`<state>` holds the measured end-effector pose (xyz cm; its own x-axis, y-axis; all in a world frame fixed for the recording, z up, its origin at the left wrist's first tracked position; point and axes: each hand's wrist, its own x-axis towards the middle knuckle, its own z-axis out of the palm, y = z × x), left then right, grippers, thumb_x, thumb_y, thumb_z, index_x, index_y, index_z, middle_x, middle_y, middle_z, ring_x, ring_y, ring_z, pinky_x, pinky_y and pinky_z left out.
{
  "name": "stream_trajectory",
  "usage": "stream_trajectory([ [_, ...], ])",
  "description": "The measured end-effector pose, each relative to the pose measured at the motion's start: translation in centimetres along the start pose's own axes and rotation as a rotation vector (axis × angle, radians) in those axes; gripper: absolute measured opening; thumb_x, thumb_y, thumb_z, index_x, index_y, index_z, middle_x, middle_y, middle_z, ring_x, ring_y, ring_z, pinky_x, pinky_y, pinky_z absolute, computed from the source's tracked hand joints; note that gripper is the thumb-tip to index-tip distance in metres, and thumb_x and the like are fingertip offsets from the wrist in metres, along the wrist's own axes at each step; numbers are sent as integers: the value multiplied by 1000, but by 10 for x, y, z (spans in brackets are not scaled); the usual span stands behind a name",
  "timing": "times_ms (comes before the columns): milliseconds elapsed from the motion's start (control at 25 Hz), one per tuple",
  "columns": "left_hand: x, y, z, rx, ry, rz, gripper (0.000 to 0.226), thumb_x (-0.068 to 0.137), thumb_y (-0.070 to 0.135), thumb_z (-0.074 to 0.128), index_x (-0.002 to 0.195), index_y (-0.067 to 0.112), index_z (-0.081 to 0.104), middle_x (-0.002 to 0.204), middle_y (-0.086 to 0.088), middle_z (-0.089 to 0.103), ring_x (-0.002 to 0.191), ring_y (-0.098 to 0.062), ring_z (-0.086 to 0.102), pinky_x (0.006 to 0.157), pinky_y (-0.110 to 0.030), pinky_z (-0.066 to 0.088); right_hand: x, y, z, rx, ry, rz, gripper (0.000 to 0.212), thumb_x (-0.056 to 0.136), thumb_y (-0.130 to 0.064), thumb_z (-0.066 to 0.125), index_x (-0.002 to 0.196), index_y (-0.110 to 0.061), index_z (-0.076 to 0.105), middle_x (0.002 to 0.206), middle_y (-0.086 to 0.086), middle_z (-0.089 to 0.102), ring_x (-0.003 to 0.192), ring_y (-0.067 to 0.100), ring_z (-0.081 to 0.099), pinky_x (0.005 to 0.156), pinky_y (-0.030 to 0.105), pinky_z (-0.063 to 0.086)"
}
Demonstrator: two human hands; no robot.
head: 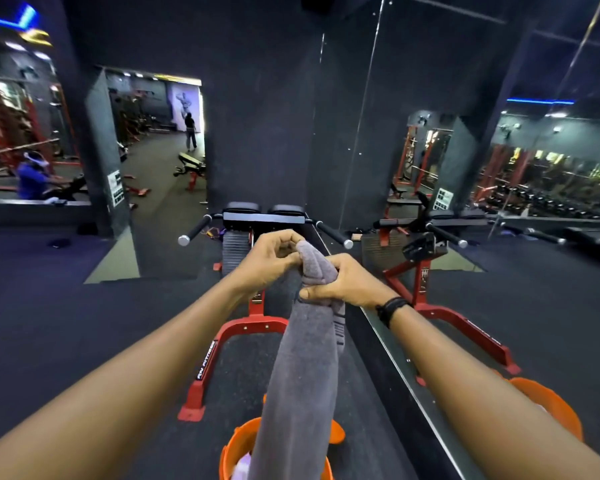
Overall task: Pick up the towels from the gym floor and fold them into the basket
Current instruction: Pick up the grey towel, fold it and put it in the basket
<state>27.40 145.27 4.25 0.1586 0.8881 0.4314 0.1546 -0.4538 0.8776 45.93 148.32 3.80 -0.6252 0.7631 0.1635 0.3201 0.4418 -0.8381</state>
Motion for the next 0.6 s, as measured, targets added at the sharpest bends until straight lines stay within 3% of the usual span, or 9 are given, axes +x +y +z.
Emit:
stream_trajectory([
  [160,7,-6,-21,140,4,5,17,91,-1,58,88,16,61,86,-7,58,81,-13,53,76,-24,44,13,12,-22,0,-81,-3,41,71,-22,83,93,6,61,82,5,58,76,16,52,68,30,42],
  [240,8,-9,-25,182,5,-20,18,92,0,56,87,17,60,83,-1,57,78,-6,52,71,-17,43,14,13,-32,-94,-165,96,38,70,-27,83,85,3,65,76,4,60,70,13,55,62,24,42],
  [320,9,-12,-27,203,70,-26,18,94,0,53,87,15,59,82,0,56,78,-5,51,71,-16,42,12,22,-43,-380,-264,224,25,69,-29,84,77,-9,71,72,-2,65,62,7,57,59,22,46],
  [440,12,-14,-36,186,258,-14,23,95,0,49,84,18,56,77,2,52,70,0,45,66,-15,37,7,51,-54,-789,-380,414,25,65,-33,84,73,-13,71,69,-3,67,61,11,57,62,24,48],
  [520,13,-12,-45,186,369,-26,25,96,2,48,82,21,56,72,6,51,61,5,43,60,-12,35,3,61,-58,-709,-284,461,25,75,-20,77,58,-16,58,51,-7,59,52,11,56,59,28,51],
  [600,15,-12,-50,214,370,-29,27,95,0,49,82,22,58,73,6,55,61,7,47,61,-11,37,6,61,-58,-407,-71,339,42,85,-5,66,58,-16,36,41,-8,45,41,9,52,50,32,51],
])
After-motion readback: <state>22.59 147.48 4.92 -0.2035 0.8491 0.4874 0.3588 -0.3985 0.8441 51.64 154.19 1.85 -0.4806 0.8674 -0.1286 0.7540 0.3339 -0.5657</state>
